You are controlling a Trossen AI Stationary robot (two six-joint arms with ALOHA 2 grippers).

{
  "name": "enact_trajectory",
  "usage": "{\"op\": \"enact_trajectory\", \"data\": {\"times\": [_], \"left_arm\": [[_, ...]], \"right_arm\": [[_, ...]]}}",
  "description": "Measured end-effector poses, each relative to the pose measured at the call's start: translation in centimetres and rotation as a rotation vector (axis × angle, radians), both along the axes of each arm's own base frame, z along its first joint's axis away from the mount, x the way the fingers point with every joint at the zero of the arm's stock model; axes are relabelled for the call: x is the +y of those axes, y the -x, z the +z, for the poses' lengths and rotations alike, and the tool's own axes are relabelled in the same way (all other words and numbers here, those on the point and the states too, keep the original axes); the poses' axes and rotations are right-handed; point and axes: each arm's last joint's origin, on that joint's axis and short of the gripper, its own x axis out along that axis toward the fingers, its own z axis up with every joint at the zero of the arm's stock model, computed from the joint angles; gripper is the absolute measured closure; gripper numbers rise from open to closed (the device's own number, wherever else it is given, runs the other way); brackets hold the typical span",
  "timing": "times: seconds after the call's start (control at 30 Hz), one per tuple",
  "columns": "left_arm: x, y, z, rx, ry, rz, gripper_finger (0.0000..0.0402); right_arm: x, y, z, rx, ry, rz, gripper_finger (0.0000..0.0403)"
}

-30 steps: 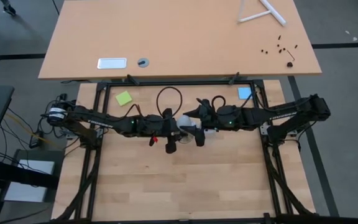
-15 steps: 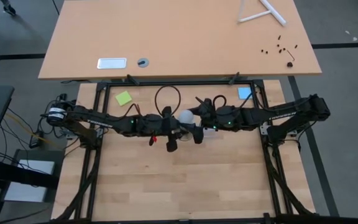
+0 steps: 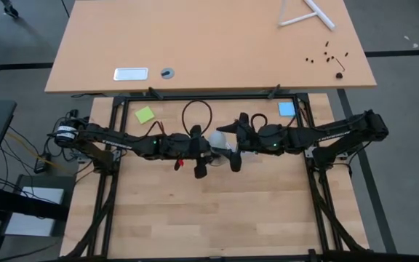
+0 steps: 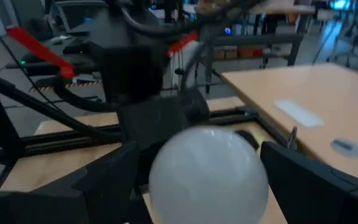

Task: Screw lightbulb
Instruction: Insert the lightbulb into the lamp

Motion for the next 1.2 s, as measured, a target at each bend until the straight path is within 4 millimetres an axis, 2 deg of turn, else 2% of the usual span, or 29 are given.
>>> {"op": "enact_trajectory", "data": {"times": [0.17,0.43,0.8,0.97,1.2], "left_arm": [[0.0,0.0,0.0,0.002,0.001,-0.015,0.0234],[-0.2,0.0,-0.1,0.014,-0.017,-0.084,0.0234],[-0.2,0.0,-0.9,0.073,-0.025,-0.087,0.0234],[-0.2,-0.2,-1.8,0.085,-0.027,-0.083,0.0234],[-0.2,1.3,-4.8,-0.008,0.018,-0.089,0.0234]], "right_arm": [[-0.1,0.9,0.9,-0.001,0.062,0.016,0.0064],[-0.2,1.2,1.0,0.138,0.057,0.052,0.0073],[-0.1,1.6,1.5,0.125,0.075,0.062,0.0078],[-0.1,1.7,1.4,0.140,0.076,0.062,0.0080],[-0.3,2.2,1.0,0.202,0.073,0.028,0.0081]]}}
